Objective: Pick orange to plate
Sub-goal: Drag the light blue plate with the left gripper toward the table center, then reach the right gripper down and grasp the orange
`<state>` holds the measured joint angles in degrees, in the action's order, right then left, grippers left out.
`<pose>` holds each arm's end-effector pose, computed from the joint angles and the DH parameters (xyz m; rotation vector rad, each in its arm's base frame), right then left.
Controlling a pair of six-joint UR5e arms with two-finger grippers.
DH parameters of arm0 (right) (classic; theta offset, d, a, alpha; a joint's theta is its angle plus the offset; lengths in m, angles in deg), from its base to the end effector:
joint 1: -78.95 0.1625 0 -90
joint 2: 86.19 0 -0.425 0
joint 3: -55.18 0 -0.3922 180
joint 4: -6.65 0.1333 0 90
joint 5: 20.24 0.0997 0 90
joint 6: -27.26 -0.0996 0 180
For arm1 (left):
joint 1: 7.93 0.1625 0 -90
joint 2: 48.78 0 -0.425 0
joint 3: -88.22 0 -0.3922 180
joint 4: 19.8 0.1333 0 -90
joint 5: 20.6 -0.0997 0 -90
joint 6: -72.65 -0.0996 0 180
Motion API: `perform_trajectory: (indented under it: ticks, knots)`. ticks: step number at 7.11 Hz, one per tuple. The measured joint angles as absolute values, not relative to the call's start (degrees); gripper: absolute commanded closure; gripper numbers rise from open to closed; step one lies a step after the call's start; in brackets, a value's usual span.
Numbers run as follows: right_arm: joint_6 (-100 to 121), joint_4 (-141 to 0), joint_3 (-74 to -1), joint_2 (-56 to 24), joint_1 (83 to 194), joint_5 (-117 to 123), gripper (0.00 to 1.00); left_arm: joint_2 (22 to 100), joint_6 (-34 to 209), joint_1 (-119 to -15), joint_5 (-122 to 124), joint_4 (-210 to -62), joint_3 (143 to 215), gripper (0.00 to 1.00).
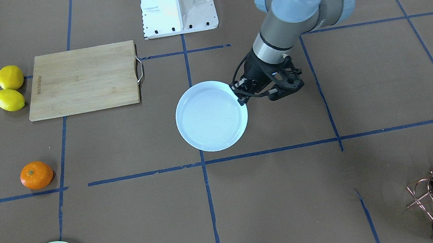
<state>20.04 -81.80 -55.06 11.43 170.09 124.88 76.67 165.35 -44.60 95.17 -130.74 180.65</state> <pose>0.0603 -0.4359 0.5289 0.1767 -0.9671 0.0150 0.4952 -0.4809 0.2290 -0.0973 1.0892 -0.3872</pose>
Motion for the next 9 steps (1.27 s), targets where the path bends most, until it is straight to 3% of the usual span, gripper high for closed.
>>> perform_trajectory:
  ticks: [3, 4, 6, 9]
  knots:
    - [4.3, -80.4, -59.2, 8.5, 162.6, 123.7, 0.00, 78.1, 168.6, -40.1, 89.0, -135.9, 174.4, 1.00]
    - [-0.2, -78.6, -59.3, 7.3, 160.1, 122.3, 0.00, 78.0, 168.5, -39.8, 88.7, -136.1, 174.1, 0.01]
    - [-8.3, -75.0, -59.2, 5.8, 154.5, 118.4, 0.00, 77.9, 166.5, -40.0, 88.6, -136.1, 175.0, 0.00]
    - [-19.5, -67.5, -55.3, 3.4, 143.0, 108.4, 0.00, 75.9, 155.8, -43.1, 88.5, -130.3, 184.7, 0.00]
